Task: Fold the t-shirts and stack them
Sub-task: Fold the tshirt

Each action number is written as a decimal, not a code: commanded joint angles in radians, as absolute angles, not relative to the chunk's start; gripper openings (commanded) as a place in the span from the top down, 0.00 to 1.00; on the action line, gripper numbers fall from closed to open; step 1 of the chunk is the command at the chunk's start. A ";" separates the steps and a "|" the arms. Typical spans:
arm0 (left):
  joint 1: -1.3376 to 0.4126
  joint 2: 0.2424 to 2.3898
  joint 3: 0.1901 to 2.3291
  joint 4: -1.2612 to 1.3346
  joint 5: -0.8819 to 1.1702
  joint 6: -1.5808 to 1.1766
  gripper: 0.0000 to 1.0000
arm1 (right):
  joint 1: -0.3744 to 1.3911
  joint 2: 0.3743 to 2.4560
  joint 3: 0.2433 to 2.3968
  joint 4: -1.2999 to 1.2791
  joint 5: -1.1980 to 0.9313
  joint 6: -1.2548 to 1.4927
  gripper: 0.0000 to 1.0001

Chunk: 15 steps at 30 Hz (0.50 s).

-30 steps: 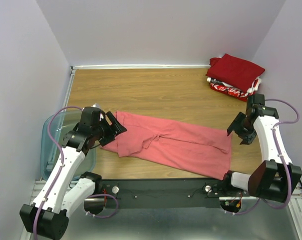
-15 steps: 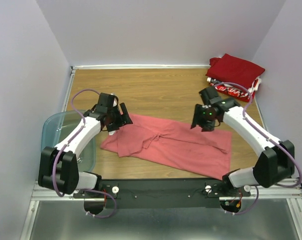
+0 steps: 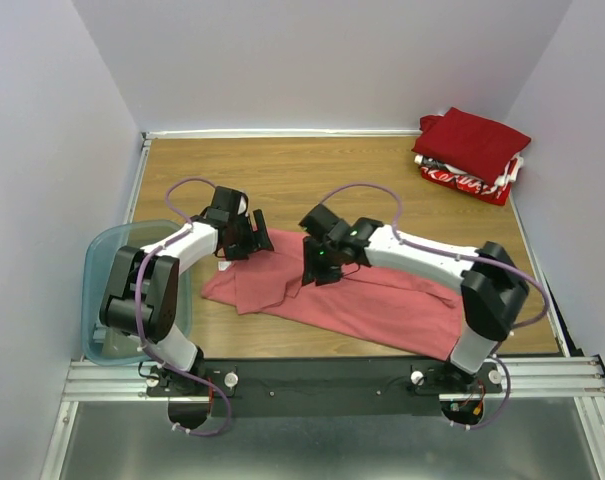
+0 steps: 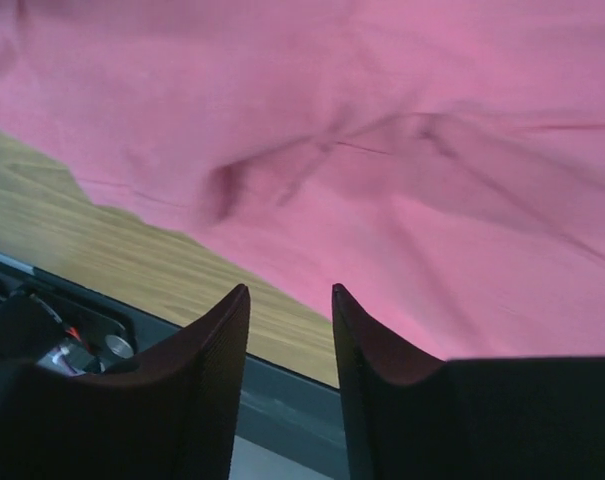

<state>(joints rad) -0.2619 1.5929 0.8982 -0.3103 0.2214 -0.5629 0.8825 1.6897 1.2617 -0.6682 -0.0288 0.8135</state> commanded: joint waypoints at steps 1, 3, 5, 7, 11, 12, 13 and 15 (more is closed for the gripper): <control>-0.261 1.608 0.907 -0.255 0.247 -0.519 0.14 | 0.948 1.776 1.318 -0.592 -0.005 0.903 0.55; -0.261 1.617 0.899 -0.245 0.256 -0.514 0.14 | 0.977 1.811 1.324 -0.574 0.021 0.931 0.57; -0.261 1.617 0.894 -0.236 0.265 -0.511 0.14 | 0.996 1.828 1.324 -0.554 0.031 0.945 0.59; -0.261 1.612 0.884 -0.232 0.271 -0.508 0.14 | 1.008 1.855 1.330 -0.552 0.053 0.966 0.61; -0.261 1.603 0.870 -0.229 0.281 -0.497 0.14 | 1.019 1.887 1.335 -0.551 0.090 0.991 0.64; -0.261 1.603 0.864 -0.229 0.278 -0.494 0.14 | 1.020 1.894 1.338 -0.549 0.095 0.996 0.64; -0.261 1.603 0.862 -0.227 0.279 -0.486 0.14 | 1.023 1.910 1.344 -0.548 0.104 0.999 0.64; -0.261 1.605 0.856 -0.227 0.282 -0.480 0.14 | 1.025 1.922 1.350 -0.548 0.109 1.006 0.64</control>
<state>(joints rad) -0.2619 1.6051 0.8806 -0.2428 0.2543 -0.5144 1.0092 1.8835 1.3132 -0.5682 0.0429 0.9642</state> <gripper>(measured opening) 0.858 0.362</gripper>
